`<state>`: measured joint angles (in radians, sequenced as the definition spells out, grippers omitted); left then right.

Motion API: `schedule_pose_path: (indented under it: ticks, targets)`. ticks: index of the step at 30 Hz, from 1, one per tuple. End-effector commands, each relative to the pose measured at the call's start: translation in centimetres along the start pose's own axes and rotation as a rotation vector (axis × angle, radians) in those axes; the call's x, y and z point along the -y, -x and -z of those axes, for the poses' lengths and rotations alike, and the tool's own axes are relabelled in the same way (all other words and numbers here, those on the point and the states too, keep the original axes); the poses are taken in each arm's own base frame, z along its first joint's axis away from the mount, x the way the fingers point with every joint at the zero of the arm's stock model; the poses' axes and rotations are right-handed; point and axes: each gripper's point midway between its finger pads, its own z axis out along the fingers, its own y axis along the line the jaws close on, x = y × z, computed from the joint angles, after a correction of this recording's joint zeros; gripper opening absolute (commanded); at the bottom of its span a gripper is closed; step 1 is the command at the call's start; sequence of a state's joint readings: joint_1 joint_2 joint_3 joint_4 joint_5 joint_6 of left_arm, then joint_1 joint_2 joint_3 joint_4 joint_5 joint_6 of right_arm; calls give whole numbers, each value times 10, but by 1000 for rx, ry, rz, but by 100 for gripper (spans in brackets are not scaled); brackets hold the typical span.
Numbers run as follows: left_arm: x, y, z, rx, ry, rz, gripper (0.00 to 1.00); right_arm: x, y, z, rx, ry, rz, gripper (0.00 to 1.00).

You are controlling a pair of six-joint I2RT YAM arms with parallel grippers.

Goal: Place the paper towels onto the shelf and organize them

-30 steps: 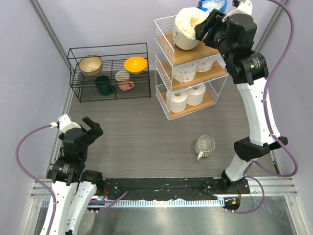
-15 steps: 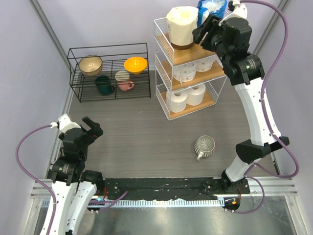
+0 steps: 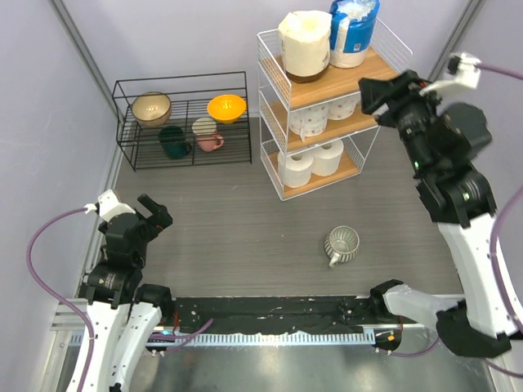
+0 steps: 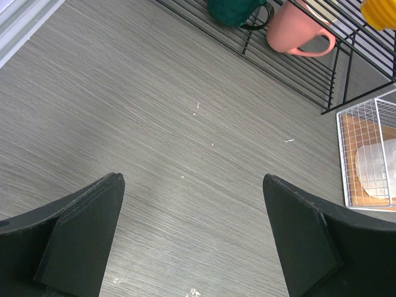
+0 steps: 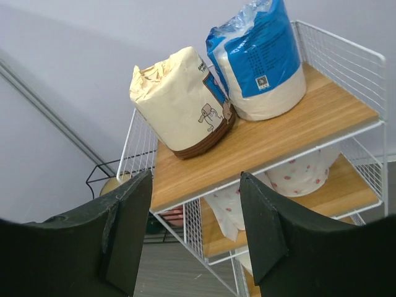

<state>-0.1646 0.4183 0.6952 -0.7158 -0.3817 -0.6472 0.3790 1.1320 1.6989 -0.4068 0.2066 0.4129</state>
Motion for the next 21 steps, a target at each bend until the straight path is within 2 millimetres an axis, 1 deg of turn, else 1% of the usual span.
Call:
schedule_pose_path:
  ticks: [1, 2, 3, 4, 6, 7, 8, 9, 10, 11, 12, 13, 14, 15, 16, 17, 18, 19, 21]
  targets:
    - [7, 4, -2, 9, -23, 7, 100, 12, 24, 40, 126, -17, -14, 64]
    - [8, 3, -2, 9, -27, 6, 100, 21, 8, 42, 94, -37, -7, 64]
    - [8, 2, -2, 4, -31, 5, 100, 24, 14, 60, 119, -39, -15, 64]
    - [8, 2, -3, 4, -31, 5, 100, 39, -1, 64, 88, -88, -9, 64]
    - [9, 1, -3, -1, -35, 3, 100, 52, -7, 80, 90, -126, -10, 64]
    - [10, 0, -4, -4, -35, 1, 100, 64, -16, 94, 85, -157, -13, 64]
    - [11, 0, -5, -6, -41, 1, 100, 69, -19, 102, 86, -168, -16, 64]
    - [12, -1, -5, -12, -44, -2, 100, 75, -27, 109, 71, -183, -16, 64]
    - [12, -2, -6, -18, -46, -4, 100, 84, -34, 121, 73, -197, -22, 64]
    - [13, -2, -6, -19, -47, -5, 100, 89, -41, 126, 62, -211, -21, 64]
    - [13, -3, -7, -23, -50, -7, 100, 97, -52, 131, 35, -233, -17, 64]
    - [15, -5, -7, -31, -59, -9, 100, 105, -68, 134, 4, -254, -13, 64]
    - [16, -6, -8, -34, -64, -10, 100, 110, -72, 142, 5, -259, -19, 64]
    - [17, -6, -8, -35, -70, -9, 100, 117, -83, 147, -23, -278, -13, 64]
    - [18, -7, -9, -41, -75, -14, 100, 125, -100, 149, -56, -297, -10, 64]
    - [19, -7, -9, -41, -77, -15, 100, 128, -103, 157, -52, -296, -23, 64]
    - [20, -8, -10, -44, -80, -16, 100, 132, -111, 160, -67, -307, -27, 64]
    - [20, -8, -10, -45, -81, -17, 100, 139, -125, 162, -90, -324, -26, 64]
    - [21, -9, -12, -53, -82, -20, 100, 145, -130, 170, -74, -337, -61, 64]
